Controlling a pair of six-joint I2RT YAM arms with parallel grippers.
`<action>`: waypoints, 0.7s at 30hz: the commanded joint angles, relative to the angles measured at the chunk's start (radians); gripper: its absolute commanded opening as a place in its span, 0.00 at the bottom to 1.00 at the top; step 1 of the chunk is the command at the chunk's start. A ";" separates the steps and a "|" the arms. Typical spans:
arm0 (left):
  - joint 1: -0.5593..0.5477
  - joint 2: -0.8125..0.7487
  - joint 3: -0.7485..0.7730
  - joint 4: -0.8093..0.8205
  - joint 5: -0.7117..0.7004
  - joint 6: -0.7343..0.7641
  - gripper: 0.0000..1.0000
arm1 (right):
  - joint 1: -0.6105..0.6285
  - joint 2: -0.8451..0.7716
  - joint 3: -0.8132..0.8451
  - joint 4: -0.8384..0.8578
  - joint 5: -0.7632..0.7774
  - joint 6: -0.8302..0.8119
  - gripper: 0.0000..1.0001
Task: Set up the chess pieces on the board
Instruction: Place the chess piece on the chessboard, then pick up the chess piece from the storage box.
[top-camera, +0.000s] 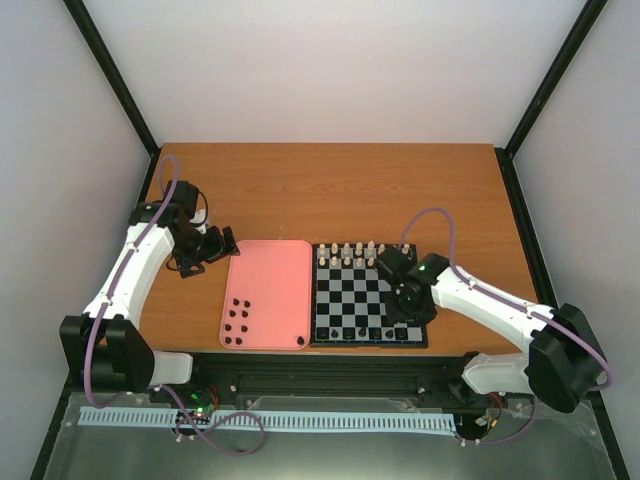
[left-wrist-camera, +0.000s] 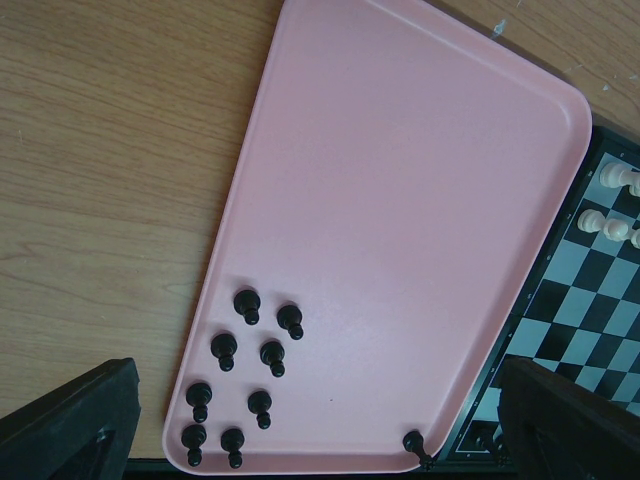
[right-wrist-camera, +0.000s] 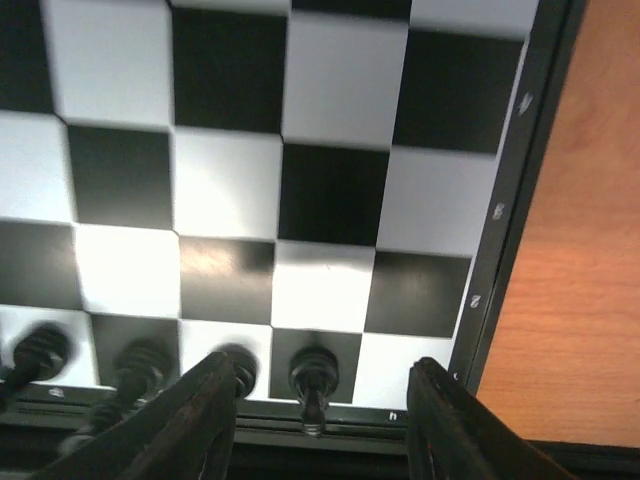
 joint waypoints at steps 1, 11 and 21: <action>0.004 -0.009 0.004 0.003 0.004 0.026 1.00 | -0.008 -0.006 0.120 -0.036 0.107 0.006 0.49; 0.004 -0.014 0.005 -0.001 0.002 0.027 1.00 | 0.156 0.261 0.430 0.085 0.034 -0.059 0.46; 0.004 -0.019 0.003 0.000 -0.007 0.024 1.00 | 0.434 0.560 0.639 0.156 -0.108 -0.061 0.45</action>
